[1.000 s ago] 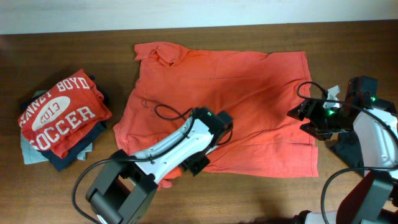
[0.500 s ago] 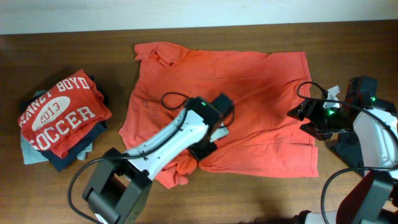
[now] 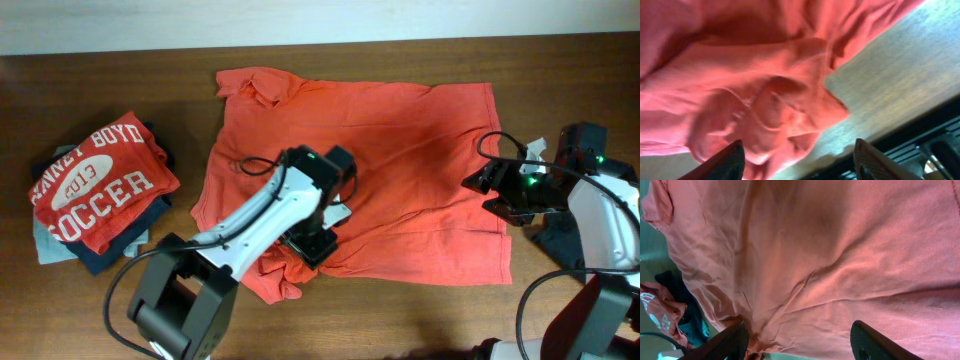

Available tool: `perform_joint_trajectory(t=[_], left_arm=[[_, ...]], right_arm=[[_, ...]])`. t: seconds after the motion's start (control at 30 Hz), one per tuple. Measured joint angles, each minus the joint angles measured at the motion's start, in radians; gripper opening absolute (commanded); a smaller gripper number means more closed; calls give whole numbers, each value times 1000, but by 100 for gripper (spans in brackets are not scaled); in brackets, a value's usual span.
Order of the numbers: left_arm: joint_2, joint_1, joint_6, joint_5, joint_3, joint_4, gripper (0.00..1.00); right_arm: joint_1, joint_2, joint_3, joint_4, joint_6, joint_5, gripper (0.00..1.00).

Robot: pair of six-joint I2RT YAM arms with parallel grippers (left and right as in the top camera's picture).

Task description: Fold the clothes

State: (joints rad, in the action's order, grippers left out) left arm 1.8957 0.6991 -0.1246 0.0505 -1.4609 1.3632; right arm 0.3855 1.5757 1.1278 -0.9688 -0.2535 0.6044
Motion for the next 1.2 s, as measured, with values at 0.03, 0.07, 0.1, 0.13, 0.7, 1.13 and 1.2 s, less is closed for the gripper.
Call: perform_joint_trajectory(t=[0.03,0.07,0.1,0.13,0.7,1.13,1.2], left_arm=[[0,16,24,-1,0,4,65],[0,37,61,-9,0,8,63],[0,53,92,-18,0,12,62],[0,77,135,-45,0,23,60],[0,256,491,-266,231,-101,53],[-1,256,507,-251,325,-152,0],[-4,256,507,-250,320,-116,0]], right_arm=[[0,0,0,0,0,0,70],[0,0,0,0,0,0,70],[0,0,0,0,0,0,70],[0,0,0,0,0,0,70],[0,0,0,3,0,0,70],[0,0,0,3,0,0,70],[0,0,0,4,0,0,71]])
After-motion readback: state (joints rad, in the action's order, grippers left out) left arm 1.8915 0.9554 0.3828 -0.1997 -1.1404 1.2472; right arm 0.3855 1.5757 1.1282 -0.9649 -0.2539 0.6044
